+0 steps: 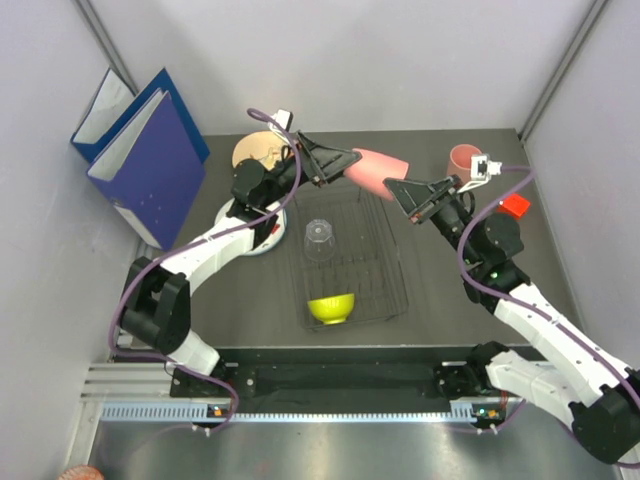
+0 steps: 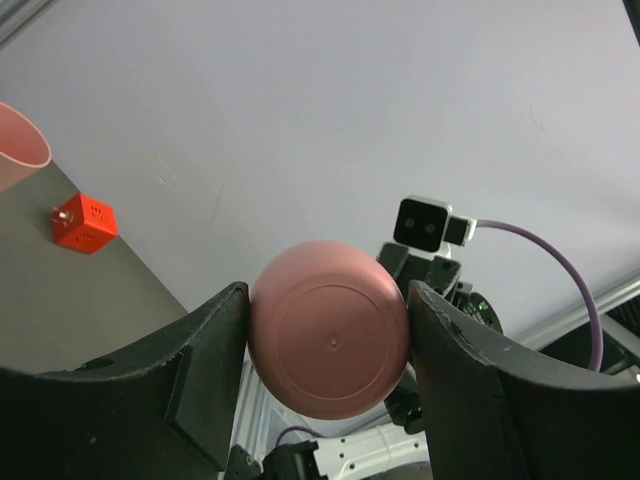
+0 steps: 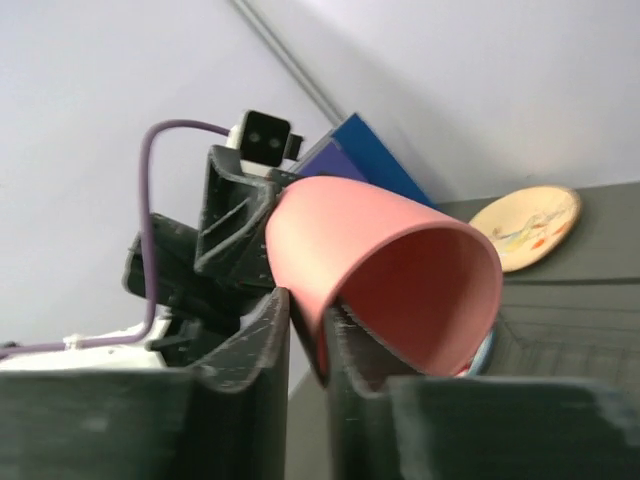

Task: Unload the mixed dishes from the dish rack
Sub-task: Pick up the cup from the dish rack, then place the cup at the center of the board, then pick up the cup from the dish rack, then place the cup at the center of the board.

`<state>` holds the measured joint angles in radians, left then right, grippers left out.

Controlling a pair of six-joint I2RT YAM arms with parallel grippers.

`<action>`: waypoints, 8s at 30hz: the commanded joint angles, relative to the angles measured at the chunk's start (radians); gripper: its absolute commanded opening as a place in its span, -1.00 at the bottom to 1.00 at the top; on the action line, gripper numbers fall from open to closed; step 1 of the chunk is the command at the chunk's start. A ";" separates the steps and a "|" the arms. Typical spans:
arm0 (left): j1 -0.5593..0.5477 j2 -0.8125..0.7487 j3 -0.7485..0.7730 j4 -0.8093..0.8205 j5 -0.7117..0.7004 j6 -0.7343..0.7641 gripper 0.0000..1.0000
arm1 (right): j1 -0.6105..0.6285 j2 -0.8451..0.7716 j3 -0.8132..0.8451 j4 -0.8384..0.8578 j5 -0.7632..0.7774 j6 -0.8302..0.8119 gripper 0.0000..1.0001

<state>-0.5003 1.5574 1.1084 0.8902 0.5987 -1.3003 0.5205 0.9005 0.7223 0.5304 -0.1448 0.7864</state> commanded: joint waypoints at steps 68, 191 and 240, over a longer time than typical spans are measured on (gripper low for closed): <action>0.083 -0.069 -0.065 -0.844 -0.392 0.329 0.98 | -0.458 1.249 1.608 -1.409 0.513 -0.127 -1.00; 0.043 -0.057 -0.191 0.184 0.130 -0.071 -0.32 | 0.107 0.020 0.060 -0.204 0.121 -0.101 -1.00; 0.074 -0.212 -0.053 -1.186 -0.686 0.312 0.98 | -0.453 0.907 0.730 -1.202 0.501 -0.038 -0.69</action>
<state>-0.4244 1.3380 1.0466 -0.3065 -0.0769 -0.9951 0.0753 1.8076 1.4162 -0.6369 0.3416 0.7525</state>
